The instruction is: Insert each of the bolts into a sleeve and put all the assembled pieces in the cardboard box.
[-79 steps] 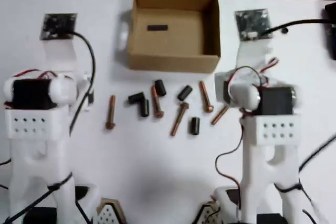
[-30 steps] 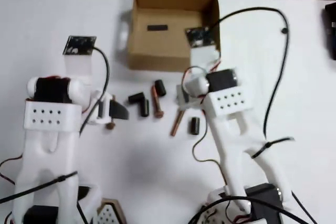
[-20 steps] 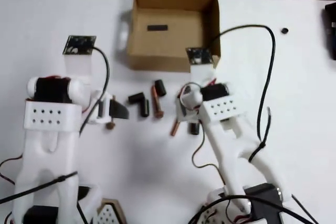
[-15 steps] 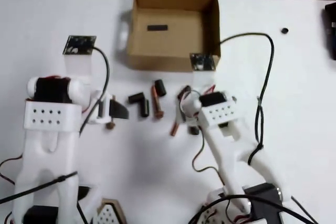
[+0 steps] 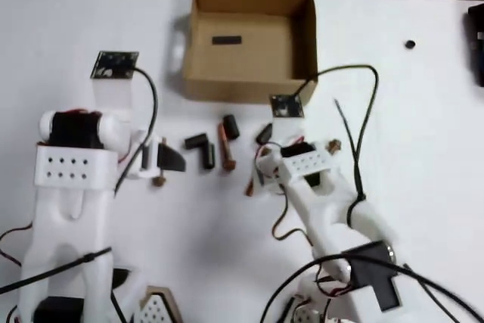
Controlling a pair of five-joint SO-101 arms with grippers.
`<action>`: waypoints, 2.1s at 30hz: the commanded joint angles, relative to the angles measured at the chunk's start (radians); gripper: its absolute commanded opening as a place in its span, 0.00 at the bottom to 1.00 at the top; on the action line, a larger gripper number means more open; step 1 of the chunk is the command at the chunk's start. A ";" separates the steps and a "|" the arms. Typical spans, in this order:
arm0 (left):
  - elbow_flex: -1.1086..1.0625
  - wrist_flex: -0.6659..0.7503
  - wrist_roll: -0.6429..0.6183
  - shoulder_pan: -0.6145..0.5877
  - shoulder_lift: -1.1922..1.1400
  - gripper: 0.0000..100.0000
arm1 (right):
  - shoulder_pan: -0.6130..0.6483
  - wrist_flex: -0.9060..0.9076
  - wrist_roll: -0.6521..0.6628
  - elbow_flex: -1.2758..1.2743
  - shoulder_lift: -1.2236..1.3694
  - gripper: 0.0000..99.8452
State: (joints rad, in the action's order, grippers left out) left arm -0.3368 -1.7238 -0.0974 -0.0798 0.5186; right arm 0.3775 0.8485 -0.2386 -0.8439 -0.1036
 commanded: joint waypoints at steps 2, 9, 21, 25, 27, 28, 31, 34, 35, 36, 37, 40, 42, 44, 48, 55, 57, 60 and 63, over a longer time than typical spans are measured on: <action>0.008 0.003 -0.008 0.012 0.008 0.37 | 0.005 0.012 -0.005 0.018 0.007 0.30; 0.008 0.003 -0.008 0.012 0.008 0.37 | 0.005 0.010 -0.005 0.020 0.008 0.27; 0.002 0.002 -0.008 0.011 0.008 0.37 | 0.007 0.016 -0.005 0.020 0.007 0.02; 0.007 0.002 -0.008 0.011 0.008 0.37 | 0.001 0.018 -0.005 0.020 -0.001 0.02; 0.008 0.002 -0.008 0.011 0.008 0.37 | 0.001 0.030 -0.005 0.028 -0.001 0.02; 0.008 0.002 -0.008 0.011 0.008 0.37 | 0.001 0.053 -0.005 0.043 -0.002 0.02; 0.005 0.003 -0.008 0.011 0.000 0.37 | -0.001 0.186 -0.002 0.130 -0.036 0.02; 0.005 0.015 -0.008 0.011 -0.002 0.37 | -0.012 0.312 0.003 0.233 -0.116 0.02; 0.007 0.028 -0.008 0.011 -0.002 0.37 | -0.015 0.341 0.005 0.267 -0.150 0.02; 0.002 0.041 -0.008 0.011 -0.002 0.37 | -0.027 0.367 0.005 0.302 -0.185 0.02; 0.001 0.054 -0.008 0.009 -0.002 0.37 | -0.039 0.387 0.006 0.336 -0.223 0.02; 0.001 0.089 -0.006 -0.006 -0.003 0.37 | -0.088 0.438 0.041 0.445 -0.338 0.02; -0.001 0.120 -0.005 -0.035 -0.012 0.37 | -0.125 0.466 0.074 0.514 -0.407 0.02; -0.001 0.140 -0.003 -0.061 -0.061 0.37 | -0.166 0.493 0.087 0.578 -0.463 0.02; 0.001 0.190 -0.002 -0.087 -0.261 0.37 | -0.252 0.550 0.110 0.694 -0.536 0.02; 0.039 0.285 -0.003 -0.083 -0.571 0.37 | -0.295 0.627 0.118 0.729 -0.567 0.02; 0.042 0.304 -0.002 -0.083 -0.629 0.37 | -0.295 0.634 0.118 0.729 -0.567 0.02; 0.042 0.359 -0.002 -0.081 -0.706 0.37 | -0.295 0.636 0.118 0.729 -0.568 0.02; 0.042 0.416 -0.003 -0.081 -0.749 0.37 | -0.294 0.633 0.118 0.729 -0.573 0.02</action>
State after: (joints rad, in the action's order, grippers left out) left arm -0.3383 -1.3525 -0.0959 -0.1580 -0.2133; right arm 0.0875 1.4807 -0.1297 -0.1626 -0.6375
